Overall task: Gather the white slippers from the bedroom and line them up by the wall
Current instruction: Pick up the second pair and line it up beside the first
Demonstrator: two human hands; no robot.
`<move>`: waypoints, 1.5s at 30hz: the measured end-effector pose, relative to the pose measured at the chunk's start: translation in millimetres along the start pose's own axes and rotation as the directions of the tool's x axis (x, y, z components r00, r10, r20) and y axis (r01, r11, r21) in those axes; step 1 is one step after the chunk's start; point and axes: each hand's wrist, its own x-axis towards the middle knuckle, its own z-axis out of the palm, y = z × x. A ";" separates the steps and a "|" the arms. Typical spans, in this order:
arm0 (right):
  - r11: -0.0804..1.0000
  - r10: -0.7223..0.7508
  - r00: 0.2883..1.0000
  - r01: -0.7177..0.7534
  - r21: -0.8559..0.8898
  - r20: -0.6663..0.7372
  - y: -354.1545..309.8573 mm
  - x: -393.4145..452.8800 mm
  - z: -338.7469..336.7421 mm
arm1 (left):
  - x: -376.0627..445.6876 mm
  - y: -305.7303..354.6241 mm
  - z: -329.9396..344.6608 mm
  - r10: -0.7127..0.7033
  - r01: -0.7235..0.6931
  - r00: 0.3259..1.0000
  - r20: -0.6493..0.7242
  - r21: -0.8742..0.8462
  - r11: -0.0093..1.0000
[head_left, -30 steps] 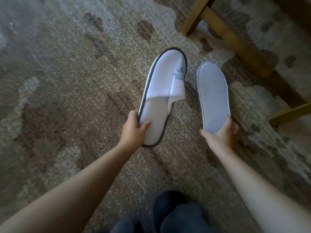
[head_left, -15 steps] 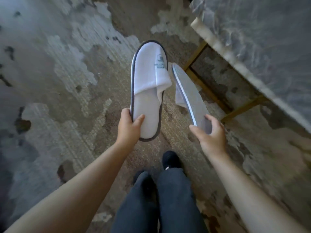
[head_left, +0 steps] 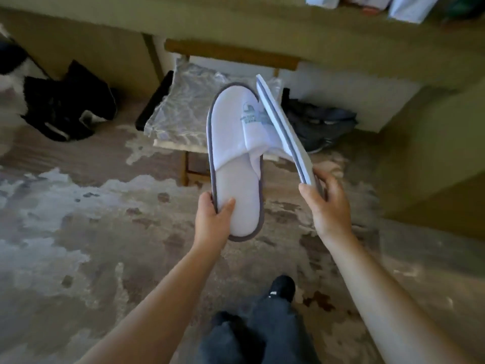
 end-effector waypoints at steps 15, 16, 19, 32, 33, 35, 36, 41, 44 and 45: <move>0.954 0.285 0.571 -0.091 0.286 -0.770 78.4 -225.0 -403.4 | -285.7 49.1 350.3 0.160 -0.318 0.618 0.770 0.059 0.946; 0.951 0.295 0.542 -0.087 0.296 -0.787 85.7 -240.4 -425.8 | -310.5 48.4 370.9 0.157 -0.319 0.581 0.798 0.047 0.947; 0.934 0.347 0.435 -0.081 0.348 -0.831 103.8 -284.1 -489.0 | -381.5 49.1 428.1 0.141 -0.339 0.484 0.864 0.036 0.940; 0.898 0.440 0.102 -0.031 0.439 -0.892 213.3 -332.0 -736.6 | -554.6 11.7 703.7 0.018 -0.342 0.199 0.980 0.052 0.938; 0.893 0.451 0.080 -0.026 0.450 -0.889 222.5 -327.3 -766.8 | -565.5 9.6 734.1 0.015 -0.333 0.195 0.981 0.051 0.942; 0.883 0.470 0.054 -0.035 0.468 -0.881 237.5 -316.4 -827.0 | -585.0 12.3 793.6 0.006 -0.316 0.191 0.982 0.056 0.947; 0.878 0.478 0.048 -0.051 0.476 -0.877 242.3 -311.4 -853.6 | -593.4 16.9 820.6 -0.002 -0.311 0.198 0.980 0.064 0.948; 0.880 0.471 0.010 -0.080 0.469 -0.882 258.7 -299.1 -973.0 | -643.8 48.5 945.5 0.014 -0.314 0.199 0.980 0.051 0.948; 0.882 0.462 -0.032 -0.094 0.463 -0.886 277.7 -296.0 -1043.0 | -678.8 56.5 1012.3 0.032 -0.337 0.157 0.987 0.023 0.941; 0.881 0.464 -0.035 -0.093 0.465 -0.885 286.6 -294.8 -1067.7 | -690.0 56.6 1033.7 0.033 -0.347 0.157 0.987 0.024 0.937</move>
